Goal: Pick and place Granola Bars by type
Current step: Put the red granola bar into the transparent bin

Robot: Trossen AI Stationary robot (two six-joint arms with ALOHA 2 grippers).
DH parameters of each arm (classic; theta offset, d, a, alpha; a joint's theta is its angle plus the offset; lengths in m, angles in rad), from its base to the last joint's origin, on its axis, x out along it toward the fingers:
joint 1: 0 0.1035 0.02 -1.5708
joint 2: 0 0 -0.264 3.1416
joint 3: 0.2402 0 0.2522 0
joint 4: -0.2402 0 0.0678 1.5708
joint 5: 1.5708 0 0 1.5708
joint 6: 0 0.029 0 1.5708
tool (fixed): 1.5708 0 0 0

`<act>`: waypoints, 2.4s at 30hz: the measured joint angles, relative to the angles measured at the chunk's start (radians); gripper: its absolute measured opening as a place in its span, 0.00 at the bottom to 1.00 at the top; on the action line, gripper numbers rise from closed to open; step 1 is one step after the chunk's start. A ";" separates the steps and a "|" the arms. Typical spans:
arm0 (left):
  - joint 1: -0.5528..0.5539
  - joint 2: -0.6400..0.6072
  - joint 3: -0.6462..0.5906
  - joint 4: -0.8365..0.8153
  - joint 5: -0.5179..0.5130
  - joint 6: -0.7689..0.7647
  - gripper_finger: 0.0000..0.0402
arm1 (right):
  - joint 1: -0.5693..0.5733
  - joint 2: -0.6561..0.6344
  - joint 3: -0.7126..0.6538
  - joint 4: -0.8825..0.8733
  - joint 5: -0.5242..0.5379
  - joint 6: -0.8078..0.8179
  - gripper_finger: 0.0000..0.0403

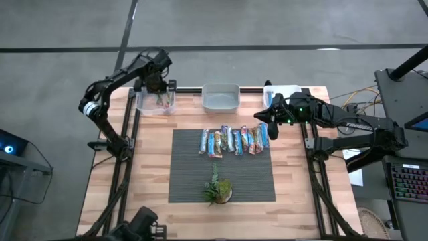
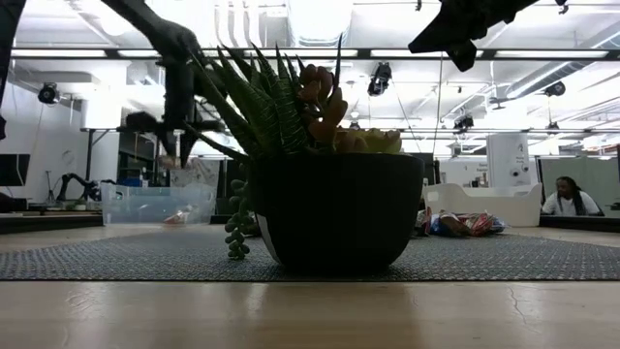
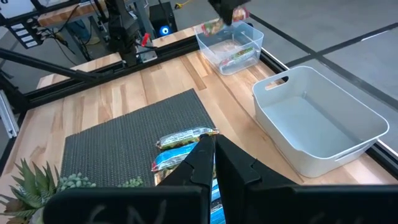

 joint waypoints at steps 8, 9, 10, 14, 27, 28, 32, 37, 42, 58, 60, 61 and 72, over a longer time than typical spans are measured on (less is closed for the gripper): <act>0.012 0.000 -0.091 0.057 0.021 0.058 0.14 | 0.000 0.000 0.000 0.000 0.000 0.002 0.02; 0.013 0.000 -0.091 0.062 0.021 0.065 0.14 | 0.000 0.000 0.000 0.000 0.000 0.002 0.02; 0.016 0.000 -0.091 0.070 0.019 0.070 0.14 | 0.000 0.000 0.000 0.000 0.000 0.002 0.02; 0.024 0.000 -0.091 0.101 0.009 0.077 0.14 | 0.000 0.000 0.000 0.000 0.000 0.002 0.02; 0.027 0.000 -0.091 0.120 0.006 0.098 0.14 | 0.000 0.000 0.000 0.000 0.006 0.002 0.02; 0.027 0.000 -0.091 0.121 0.006 0.101 0.14 | 0.000 0.000 0.000 0.000 0.011 0.002 0.02; 0.027 0.000 -0.091 0.124 0.006 0.106 0.14 | -0.001 0.000 0.000 0.000 0.027 0.007 0.02; 0.027 0.000 -0.091 0.124 0.006 0.116 0.14 | -0.001 0.000 0.000 0.000 0.027 0.027 0.02; 0.027 0.000 -0.091 0.124 0.006 0.116 0.14 | -0.001 0.000 0.000 0.000 0.027 0.028 0.02; 0.027 0.000 -0.091 0.126 0.006 0.113 0.14 | 0.000 0.000 0.000 0.000 0.027 0.028 0.02; 0.027 0.000 -0.091 0.126 0.006 0.112 0.14 | 0.000 0.000 0.000 0.000 0.027 0.028 0.02; 0.027 0.000 -0.091 0.126 0.006 0.112 0.14 | 0.000 0.000 0.000 0.000 0.027 0.028 0.02; 0.026 0.000 -0.090 0.128 -0.019 0.098 0.14 | 0.000 0.000 0.000 0.000 0.027 0.047 0.02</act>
